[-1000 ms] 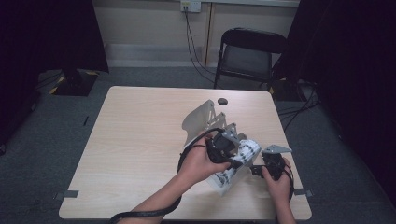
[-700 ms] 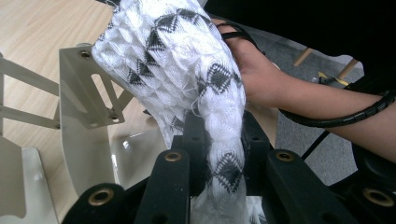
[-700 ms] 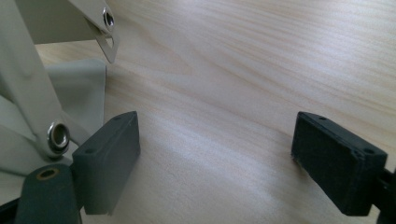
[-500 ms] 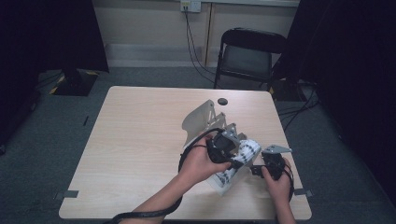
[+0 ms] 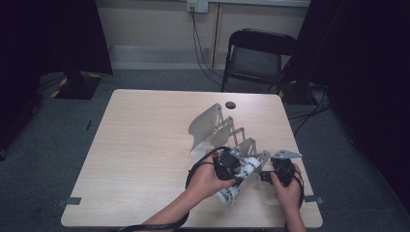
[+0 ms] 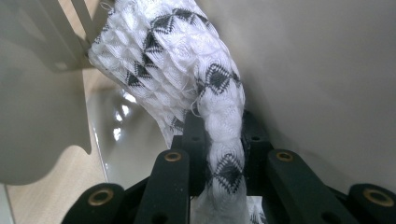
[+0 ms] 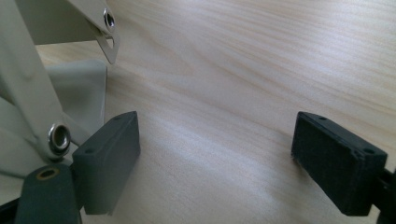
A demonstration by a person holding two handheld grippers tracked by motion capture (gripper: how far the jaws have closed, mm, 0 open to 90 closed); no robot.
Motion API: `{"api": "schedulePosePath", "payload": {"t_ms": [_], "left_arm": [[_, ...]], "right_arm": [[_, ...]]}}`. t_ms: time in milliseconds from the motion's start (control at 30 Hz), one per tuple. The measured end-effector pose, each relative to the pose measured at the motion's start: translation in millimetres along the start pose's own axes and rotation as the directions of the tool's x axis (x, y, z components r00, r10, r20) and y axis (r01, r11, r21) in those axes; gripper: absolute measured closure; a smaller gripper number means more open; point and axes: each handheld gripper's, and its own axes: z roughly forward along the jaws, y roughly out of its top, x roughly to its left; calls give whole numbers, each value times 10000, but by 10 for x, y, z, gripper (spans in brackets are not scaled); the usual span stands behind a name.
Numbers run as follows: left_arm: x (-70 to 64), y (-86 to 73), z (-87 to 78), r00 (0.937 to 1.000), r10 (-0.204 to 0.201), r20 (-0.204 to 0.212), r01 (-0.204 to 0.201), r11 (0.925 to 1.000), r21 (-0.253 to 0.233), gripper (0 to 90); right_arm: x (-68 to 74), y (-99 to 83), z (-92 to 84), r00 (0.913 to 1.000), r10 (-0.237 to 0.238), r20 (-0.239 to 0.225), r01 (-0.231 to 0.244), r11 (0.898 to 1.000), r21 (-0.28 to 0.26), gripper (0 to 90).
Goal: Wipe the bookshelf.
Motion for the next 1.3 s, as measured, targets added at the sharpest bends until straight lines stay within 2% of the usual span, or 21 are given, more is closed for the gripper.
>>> {"api": "schedulePosePath", "payload": {"t_ms": [133, 333, 400, 567, 767, 900, 1033, 1167, 1300], "left_arm": [[32, -78, 139, 10000, -68, -53, 69, 9997, 213, 767], [85, -177, 370, 9996, 16, -266, 9, 9957, 922, 767], [112, -203, 417, 9993, 183, -314, -150, 9947, 1021, 767], [133, -189, 437, 9988, 78, -482, -29, 9949, 1005, 767], [80, 8, 317, 9970, 220, -748, -177, 9981, 583, 766], [32, 172, 191, 9949, 399, -926, -370, 9988, 330, 765], [-15, 267, 38, 9941, 492, -964, -496, 9988, -13, 765], [-57, 341, -141, 9929, 587, -1037, -641, 9967, -505, 766], [-112, 414, -312, 9903, 753, -1166, -872, 9911, -1005, 767]], "right_arm": [[-1, 1, 2, 10000, -17, -10, 17, 10000, -18, 149], [0, 3, 5, 10000, -40, -19, 40, 10000, -28, 150], [0, 3, 5, 10000, -39, -20, 39, 10000, -28, 150], [1, 4, 5, 10000, -25, -17, 25, 10000, -14, 149], [2, 5, 6, 10000, -21, -19, 21, 10000, -12, 150], [0, 5, 7, 10000, -41, -27, 41, 10000, -27, 150], [1, 5, 7, 10000, -35, -26, 35, 10000, -24, 150], [1, 5, 6, 10000, -23, -19, 23, 10000, -13, 150], [2, 5, 6, 10000, -21, -20, 21, 10000, -13, 150]]}}
